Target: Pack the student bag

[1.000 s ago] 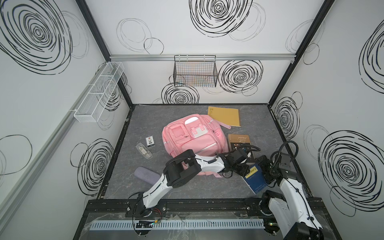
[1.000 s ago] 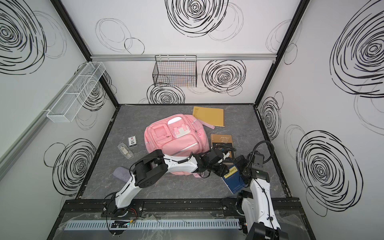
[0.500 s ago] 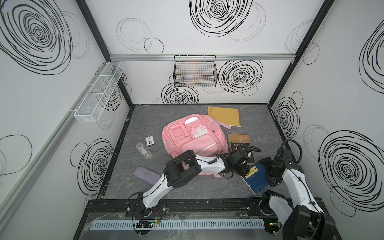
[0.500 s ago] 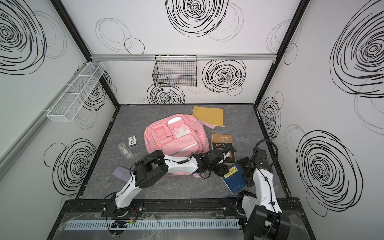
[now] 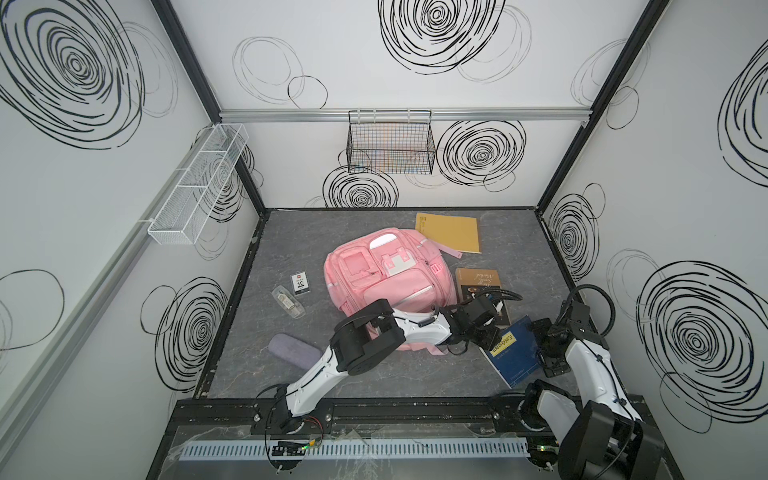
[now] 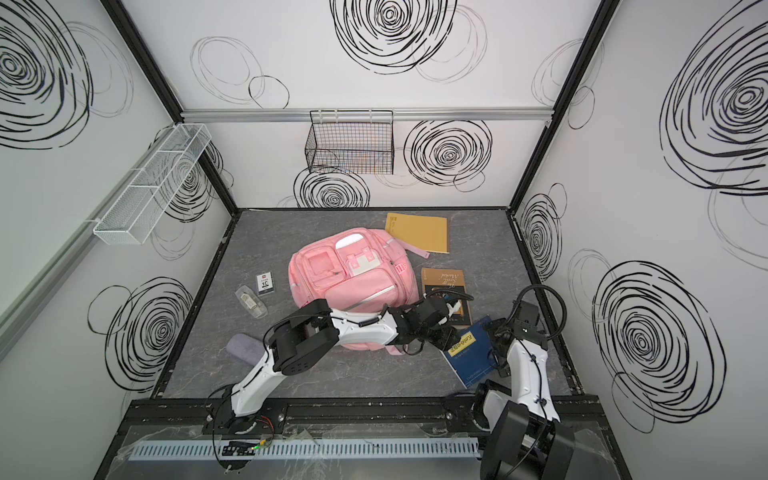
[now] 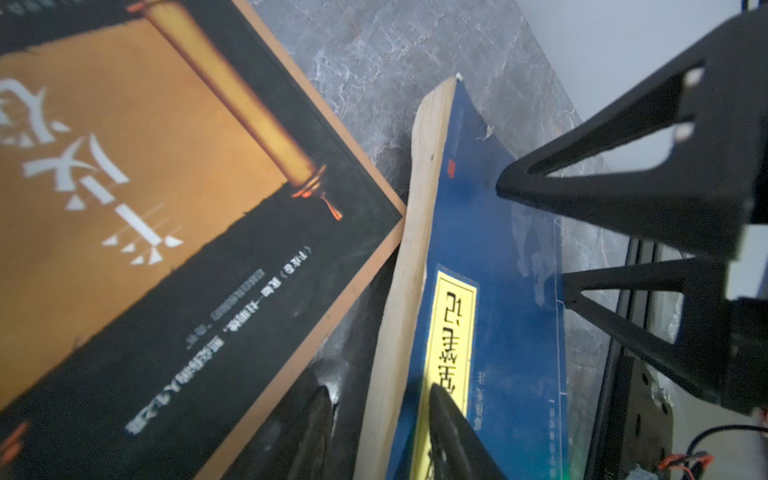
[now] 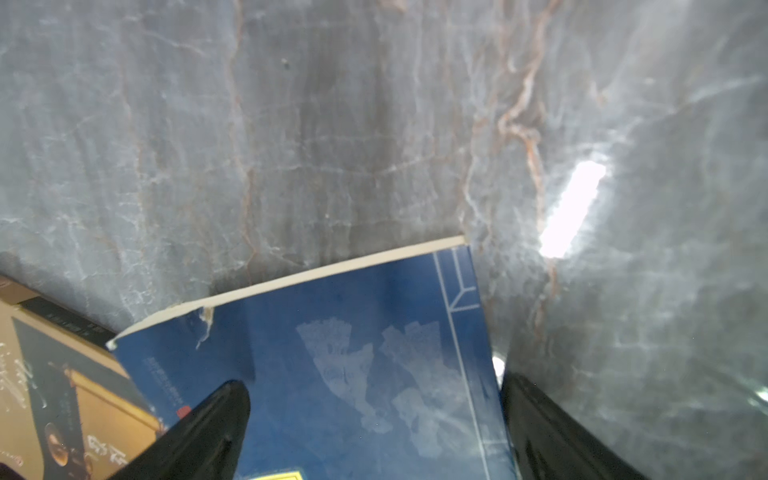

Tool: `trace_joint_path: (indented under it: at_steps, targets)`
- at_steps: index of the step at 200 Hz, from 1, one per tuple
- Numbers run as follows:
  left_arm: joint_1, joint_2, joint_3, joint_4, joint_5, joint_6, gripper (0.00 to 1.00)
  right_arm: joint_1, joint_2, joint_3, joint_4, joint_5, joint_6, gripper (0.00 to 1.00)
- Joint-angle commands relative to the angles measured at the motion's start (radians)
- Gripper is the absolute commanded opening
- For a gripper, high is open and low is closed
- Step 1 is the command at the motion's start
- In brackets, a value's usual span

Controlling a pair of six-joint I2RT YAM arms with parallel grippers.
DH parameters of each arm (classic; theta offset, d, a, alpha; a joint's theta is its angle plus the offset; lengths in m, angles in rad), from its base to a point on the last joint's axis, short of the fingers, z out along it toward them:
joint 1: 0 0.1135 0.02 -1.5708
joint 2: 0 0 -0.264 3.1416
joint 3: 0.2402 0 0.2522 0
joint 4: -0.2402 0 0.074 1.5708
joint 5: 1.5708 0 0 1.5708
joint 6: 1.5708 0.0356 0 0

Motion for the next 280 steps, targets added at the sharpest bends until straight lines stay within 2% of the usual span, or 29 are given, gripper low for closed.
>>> trace_joint_path:
  at_steps: [1, 42, 53, 65, 88, 109, 135, 146, 165, 184, 187, 215, 243, 261, 280]
  targets:
    - [0.006, 0.047, 0.006, -0.036, 0.011, -0.016, 0.43, 0.001, 0.034, -0.096, 0.07, -0.192, -0.046, 1.0]
    - [0.01, 0.074, 0.034, -0.062, 0.018, -0.017, 0.43, 0.005, -0.072, -0.113, 0.098, -0.344, -0.158, 0.95]
    - [0.012, 0.079, 0.035, -0.066, 0.017, -0.018, 0.42, 0.008, -0.076, -0.141, 0.141, -0.432, -0.178, 0.92]
    - [0.016, 0.08, 0.03, -0.068, 0.014, -0.022, 0.42, 0.008, -0.084, -0.172, 0.197, -0.54, -0.191, 0.85]
    - [0.028, 0.077, 0.017, -0.067, 0.012, -0.03, 0.42, 0.009, -0.101, -0.21, 0.255, -0.702, -0.201, 0.82]
    - [0.044, 0.064, -0.006, -0.048, 0.033, -0.047, 0.36, 0.014, -0.112, -0.241, 0.286, -0.808, -0.216, 0.81]
    - [0.065, -0.001, -0.085, 0.043, 0.07, -0.099, 0.27, 0.012, -0.131, -0.238, 0.233, -0.765, -0.258, 0.81]
    - [0.072, -0.04, -0.115, 0.081, 0.086, -0.117, 0.19, 0.012, -0.137, -0.233, 0.217, -0.745, -0.264, 0.82]
    - [0.079, -0.106, -0.148, 0.124, 0.104, -0.137, 0.15, 0.012, -0.138, -0.21, 0.187, -0.717, -0.276, 0.83]
    - [0.087, -0.166, -0.169, 0.161, 0.139, -0.164, 0.04, 0.012, -0.138, -0.166, 0.149, -0.693, -0.301, 0.85]
    - [0.088, -0.176, -0.173, 0.17, 0.145, -0.171, 0.0, 0.012, -0.136, -0.158, 0.141, -0.689, -0.305, 0.85]
    - [0.1, -0.267, -0.2, 0.218, 0.174, -0.216, 0.0, 0.012, -0.129, -0.071, 0.1, -0.684, -0.347, 0.88]
    - [0.122, -0.382, -0.229, 0.221, 0.192, -0.218, 0.0, 0.029, -0.124, 0.031, 0.104, -0.741, -0.392, 0.9]
    - [0.163, -0.476, -0.268, 0.227, 0.216, -0.217, 0.0, 0.076, -0.117, 0.09, 0.17, -0.845, -0.389, 0.91]
    - [0.211, -0.577, -0.302, 0.213, 0.255, -0.197, 0.0, 0.159, -0.118, 0.134, 0.307, -0.971, -0.317, 0.93]
